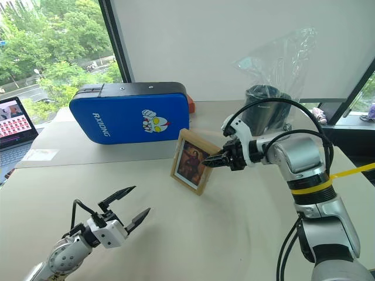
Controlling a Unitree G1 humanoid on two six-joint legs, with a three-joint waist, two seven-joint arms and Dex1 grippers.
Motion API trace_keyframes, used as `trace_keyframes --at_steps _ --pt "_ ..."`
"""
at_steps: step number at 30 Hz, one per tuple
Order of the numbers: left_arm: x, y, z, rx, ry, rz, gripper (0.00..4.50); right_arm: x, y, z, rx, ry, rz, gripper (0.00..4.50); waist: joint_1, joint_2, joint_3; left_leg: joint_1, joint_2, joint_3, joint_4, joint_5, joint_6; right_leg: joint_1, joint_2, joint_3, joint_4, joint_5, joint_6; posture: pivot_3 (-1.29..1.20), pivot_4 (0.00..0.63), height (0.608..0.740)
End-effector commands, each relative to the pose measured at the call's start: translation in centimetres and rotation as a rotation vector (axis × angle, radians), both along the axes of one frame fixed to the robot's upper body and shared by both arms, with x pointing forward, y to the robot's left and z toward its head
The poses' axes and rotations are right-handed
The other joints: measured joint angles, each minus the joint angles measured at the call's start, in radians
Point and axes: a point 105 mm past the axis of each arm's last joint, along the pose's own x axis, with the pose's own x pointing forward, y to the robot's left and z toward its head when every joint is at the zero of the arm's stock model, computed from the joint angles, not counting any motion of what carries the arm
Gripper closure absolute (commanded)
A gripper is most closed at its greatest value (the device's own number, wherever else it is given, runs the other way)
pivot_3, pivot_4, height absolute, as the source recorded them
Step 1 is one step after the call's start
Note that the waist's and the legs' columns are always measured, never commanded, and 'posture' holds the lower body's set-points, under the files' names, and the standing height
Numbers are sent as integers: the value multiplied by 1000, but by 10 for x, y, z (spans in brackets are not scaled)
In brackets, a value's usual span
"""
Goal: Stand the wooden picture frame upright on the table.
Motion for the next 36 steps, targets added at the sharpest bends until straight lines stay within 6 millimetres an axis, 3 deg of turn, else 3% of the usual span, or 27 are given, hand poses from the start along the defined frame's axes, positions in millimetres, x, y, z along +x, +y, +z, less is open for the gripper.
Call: trace_keyframes --at_steps 1,5,26,31,36 --pt "-1 -1 10 -8 -40 -2 140 5 3 1 0 -5 -13 1337 0 1 1 -1 0 0 0 0 0 -1 0 0 0 0 0 0 150 740" --pt "0 -4 10 -13 -40 -8 140 8 3 5 21 -4 -29 51 1 2 1 -4 0 -1 0 0 0 -4 0 0 4 0 0 0 150 740" --pt "4 0 12 -17 -46 -4 140 -4 -49 10 -44 -116 -186 51 4 2 1 -8 -1 -1 0 0 0 -4 -1 -1 1 1 1 0 150 740" --pt "10 23 12 -357 191 191 140 -28 -68 14 -12 -249 -234 51 8 2 1 -9 -1 -2 0 0 1 -4 -1 -2 0 1 1 0 150 740" --pt "11 32 17 -703 428 337 140 -37 -77 4 -18 -439 -496 51 4 2 2 -9 -1 -2 2 -1 2 -4 -1 -1 1 1 2 0 150 740"
